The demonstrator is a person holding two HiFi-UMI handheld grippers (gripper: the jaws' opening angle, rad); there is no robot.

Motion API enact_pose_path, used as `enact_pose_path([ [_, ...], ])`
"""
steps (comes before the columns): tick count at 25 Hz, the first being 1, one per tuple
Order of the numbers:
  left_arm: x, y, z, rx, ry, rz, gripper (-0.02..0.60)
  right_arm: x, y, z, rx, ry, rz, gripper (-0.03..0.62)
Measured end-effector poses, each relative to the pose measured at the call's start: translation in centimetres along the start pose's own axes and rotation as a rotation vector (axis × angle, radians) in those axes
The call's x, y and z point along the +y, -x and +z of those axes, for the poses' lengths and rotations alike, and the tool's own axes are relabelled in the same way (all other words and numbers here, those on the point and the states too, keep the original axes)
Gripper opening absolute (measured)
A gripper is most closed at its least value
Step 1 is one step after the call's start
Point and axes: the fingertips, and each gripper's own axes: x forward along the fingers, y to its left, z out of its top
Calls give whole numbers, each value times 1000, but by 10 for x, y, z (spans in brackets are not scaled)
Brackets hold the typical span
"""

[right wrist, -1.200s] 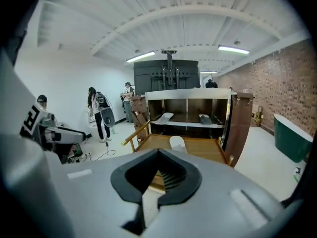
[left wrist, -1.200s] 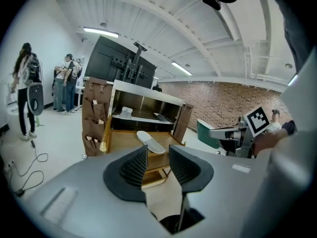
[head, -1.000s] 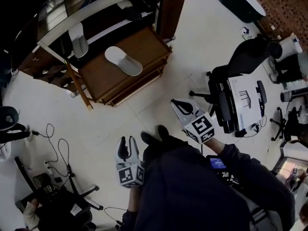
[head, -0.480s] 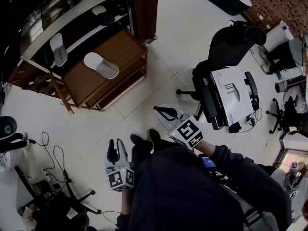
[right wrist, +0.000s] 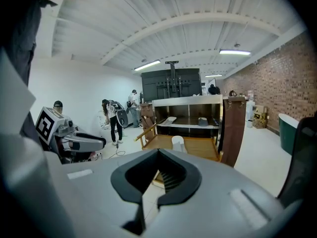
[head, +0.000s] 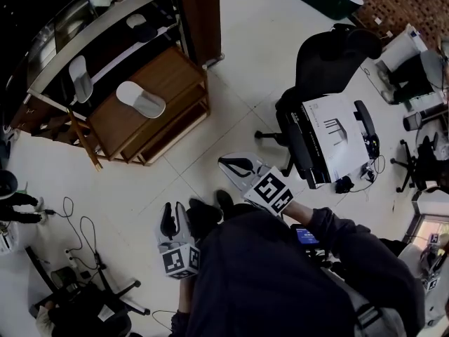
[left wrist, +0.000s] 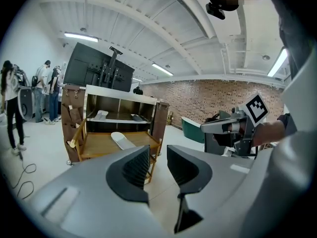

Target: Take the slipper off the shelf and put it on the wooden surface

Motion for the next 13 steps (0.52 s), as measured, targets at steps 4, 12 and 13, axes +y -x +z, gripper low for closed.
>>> enact_pose_path([
  [4,-8,-2,-5,-9,5,-1,127,-2,5,7,-30,6,3,0],
  [12,-32,9,-12,34,-9,-43,127,18,32,-11,-16,-32,-64,0],
  [13,-33,10,-11,33,-4,-46,127,23,33,-10,-13,-31,-67,0],
])
